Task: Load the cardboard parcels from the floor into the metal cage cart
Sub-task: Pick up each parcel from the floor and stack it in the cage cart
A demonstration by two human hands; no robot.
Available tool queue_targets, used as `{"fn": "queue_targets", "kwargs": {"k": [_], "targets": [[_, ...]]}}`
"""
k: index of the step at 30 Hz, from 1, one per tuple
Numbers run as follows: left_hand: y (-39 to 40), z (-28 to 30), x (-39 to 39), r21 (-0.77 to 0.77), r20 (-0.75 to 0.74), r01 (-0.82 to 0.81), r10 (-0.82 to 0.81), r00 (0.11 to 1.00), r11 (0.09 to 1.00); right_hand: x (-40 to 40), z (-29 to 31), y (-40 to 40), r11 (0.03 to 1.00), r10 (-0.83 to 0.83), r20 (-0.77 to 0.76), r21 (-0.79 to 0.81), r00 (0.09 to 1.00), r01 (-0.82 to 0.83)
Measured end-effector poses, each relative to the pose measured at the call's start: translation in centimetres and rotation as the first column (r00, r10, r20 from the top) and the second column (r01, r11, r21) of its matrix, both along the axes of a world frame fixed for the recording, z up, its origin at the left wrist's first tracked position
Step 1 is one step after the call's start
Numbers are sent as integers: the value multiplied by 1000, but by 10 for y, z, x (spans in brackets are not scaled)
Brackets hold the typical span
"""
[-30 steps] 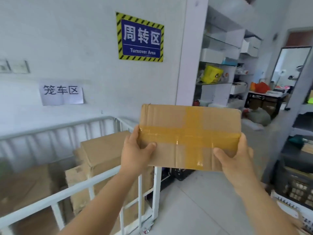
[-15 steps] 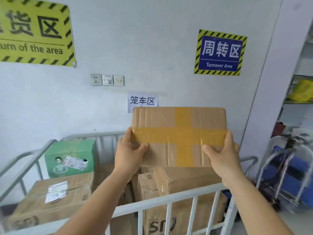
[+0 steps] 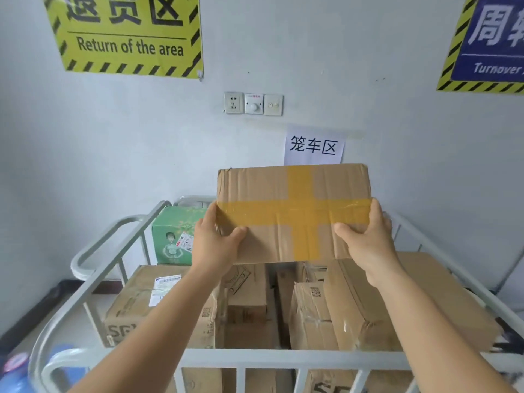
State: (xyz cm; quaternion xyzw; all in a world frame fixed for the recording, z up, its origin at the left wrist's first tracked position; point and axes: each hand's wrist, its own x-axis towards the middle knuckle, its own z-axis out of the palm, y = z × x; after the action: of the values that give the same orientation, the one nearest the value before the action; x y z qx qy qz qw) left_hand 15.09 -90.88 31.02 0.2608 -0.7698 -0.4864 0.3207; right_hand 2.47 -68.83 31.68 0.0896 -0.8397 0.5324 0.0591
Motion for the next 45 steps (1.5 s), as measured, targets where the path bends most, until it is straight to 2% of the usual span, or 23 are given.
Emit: {"fn": "queue_targets", "kwargs": {"k": [8,16,22,26,37,45], "targets": [[-12,-40,-86,57,128,-152,144,981,987,-124,-30,-38,985,163,91,39,982,-167],[-9,-88,-154,157,247,-255,212,945,954,-221,-66,-74,978,127,213,133,969,-158],[-10,-134,-189,322,341,-284,169,925,903,-265,-99,-105,958,111,325,217,939,-188],[-24,-160,-211,373,421,-290,118,899,881,-286,-120,-129,931,115,374,281,920,-231],[-81,-223,-256,396,608,-317,12,793,862,-338,-192,-226,834,171,461,403,871,-377],[-101,-261,-292,428,681,-404,5,732,808,-371,-245,-271,800,197,533,398,823,-450]]}}
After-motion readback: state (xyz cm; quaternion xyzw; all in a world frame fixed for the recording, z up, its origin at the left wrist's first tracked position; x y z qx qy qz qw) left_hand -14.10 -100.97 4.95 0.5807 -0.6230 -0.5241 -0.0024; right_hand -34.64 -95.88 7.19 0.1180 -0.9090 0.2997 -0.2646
